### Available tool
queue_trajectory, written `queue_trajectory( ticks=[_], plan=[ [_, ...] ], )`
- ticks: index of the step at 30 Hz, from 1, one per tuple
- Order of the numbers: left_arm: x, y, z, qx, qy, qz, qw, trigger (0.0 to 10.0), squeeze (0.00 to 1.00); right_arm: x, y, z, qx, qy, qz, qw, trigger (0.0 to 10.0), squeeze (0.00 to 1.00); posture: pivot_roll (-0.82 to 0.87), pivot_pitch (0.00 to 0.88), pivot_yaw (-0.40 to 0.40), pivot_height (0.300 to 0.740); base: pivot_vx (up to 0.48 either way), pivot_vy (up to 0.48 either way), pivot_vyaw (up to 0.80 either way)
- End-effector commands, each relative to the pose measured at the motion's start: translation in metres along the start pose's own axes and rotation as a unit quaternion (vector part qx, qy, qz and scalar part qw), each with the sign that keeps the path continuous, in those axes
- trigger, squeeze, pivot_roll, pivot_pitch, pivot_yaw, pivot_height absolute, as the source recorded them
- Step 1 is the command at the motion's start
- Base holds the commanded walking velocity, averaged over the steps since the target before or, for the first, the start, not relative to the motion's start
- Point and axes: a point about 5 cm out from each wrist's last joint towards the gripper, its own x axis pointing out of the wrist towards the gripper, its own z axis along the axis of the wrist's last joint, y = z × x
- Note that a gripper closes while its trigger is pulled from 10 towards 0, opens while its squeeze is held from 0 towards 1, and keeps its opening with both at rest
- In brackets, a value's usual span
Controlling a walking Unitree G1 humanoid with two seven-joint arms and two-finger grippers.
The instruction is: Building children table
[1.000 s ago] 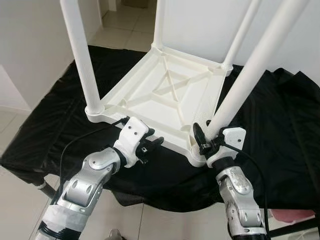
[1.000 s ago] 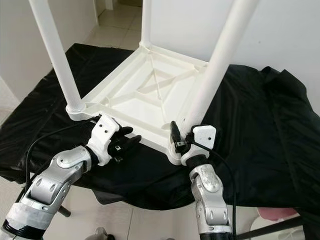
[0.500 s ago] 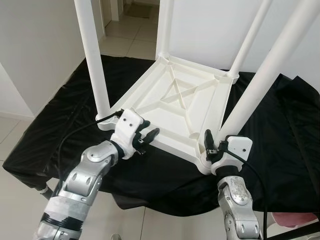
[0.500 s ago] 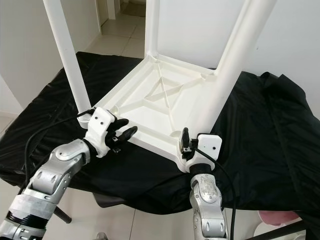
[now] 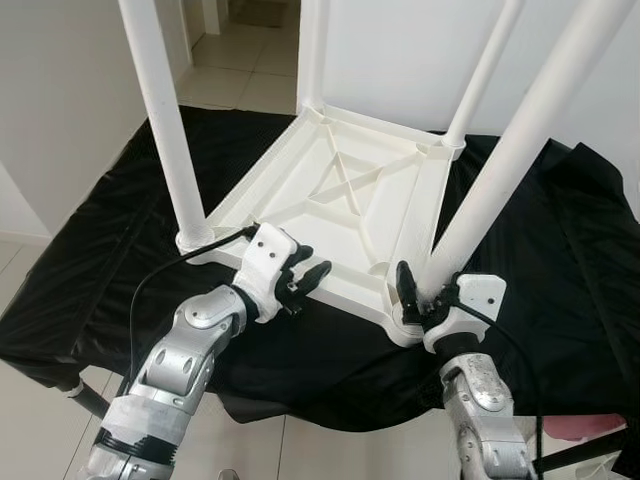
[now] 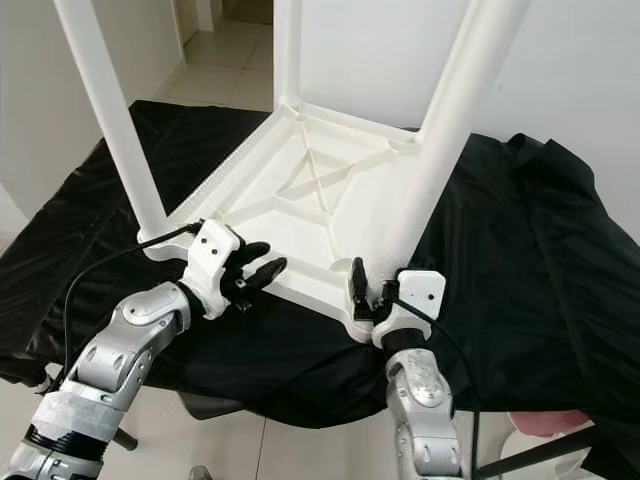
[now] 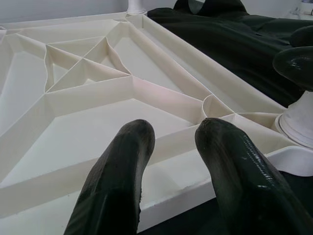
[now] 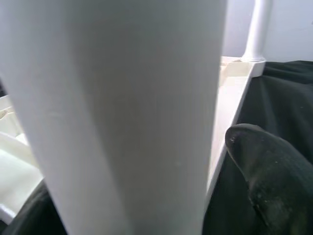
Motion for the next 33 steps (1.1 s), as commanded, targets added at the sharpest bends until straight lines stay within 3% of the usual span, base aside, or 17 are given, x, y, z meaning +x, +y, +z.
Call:
queue_trajectory(
  ticks=[1, 3, 6, 8, 11, 23, 24, 25, 26, 33],
  plan=[
    [-0.003, 0.003, -0.001, -0.002, -0.002, 0.029, 1.0, 10.0, 0.0, -0.002, -0.006, 0.002, 0.006, 0.002, 0.022, 1.0, 10.0, 0.0, -0.06, 0.056, -0.057, 0.74, 0.0, 0.0, 0.0],
    [-0.003, 0.004, -0.001, -0.001, -0.003, 0.03, 1.0, 10.0, 0.0, -0.002, -0.007, 0.002, 0.006, 0.002, 0.031, 0.999, 10.0, 0.0, -0.05, 0.056, -0.058, 0.74, 0.0, 0.0, 0.0],
    [-0.008, 0.001, -0.001, -0.005, 0.001, 0.015, 1.0, 10.0, 0.0, 0.002, -0.015, 0.002, 0.009, 0.02, 0.119, 0.993, 10.0, 0.0, -0.02, 0.064, -0.07, 0.74, 0.0, 0.0, 0.0],
    [-0.008, 0.001, -0.001, -0.005, 0.001, 0.015, 1.0, 10.0, 0.0, 0.002, -0.015, 0.002, 0.009, 0.02, 0.119, 0.993, 10.0, 0.0, -0.02, 0.064, -0.07, 0.74, 0.0, 0.0, 0.0],
    [-0.016, -0.008, -0.004, -0.002, 0.008, -0.02, 1.0, 10.0, 0.0, 0.009, -0.02, 0.003, -0.001, 0.037, 0.205, 0.978, 10.0, 0.0, 0.0, 0.07, -0.075, 0.74, 0.0, 0.0, 0.0],
    [-0.015, -0.025, -0.005, -0.009, 0.011, -0.067, 0.998, 10.0, 0.0, 0.044, -0.021, 0.001, -0.041, 0.049, 0.29, 0.955, 10.0, 0.0, 0.02, 0.058, -0.084, 0.74, 0.0, 0.0, 0.0],
    [-0.014, -0.026, -0.004, -0.008, 0.01, -0.067, 0.998, 10.0, 0.0, 0.047, -0.02, 0.0, -0.036, 0.051, 0.295, 0.953, 5.8, 0.0, 0.02, 0.056, -0.094, 0.74, 0.0, 0.0, 0.0],
    [-0.014, -0.026, -0.004, -0.008, 0.01, -0.067, 0.998, 10.0, 0.0, 0.047, -0.02, 0.0, -0.036, 0.051, 0.295, 0.953, 5.8, 0.0, 0.02, 0.056, -0.094, 0.74, 0.0, 0.0, 0.0],
    [-0.014, -0.026, -0.003, -0.008, 0.009, -0.066, 0.998, 10.0, 0.0, 0.047, -0.02, -0.001, -0.031, 0.053, 0.302, 0.951, 0.0, 0.0, 0.03, 0.055, -0.099, 0.74, 0.0, 0.0, 0.0],
    [-0.013, -0.026, -0.003, -0.01, 0.008, -0.061, 0.998, 10.0, 0.0, 0.042, -0.019, -0.004, -0.017, 0.059, 0.317, 0.947, 0.0, 0.0, 0.03, 0.05, -0.104, 0.74, 0.0, 0.0, 0.0]
  ],
)
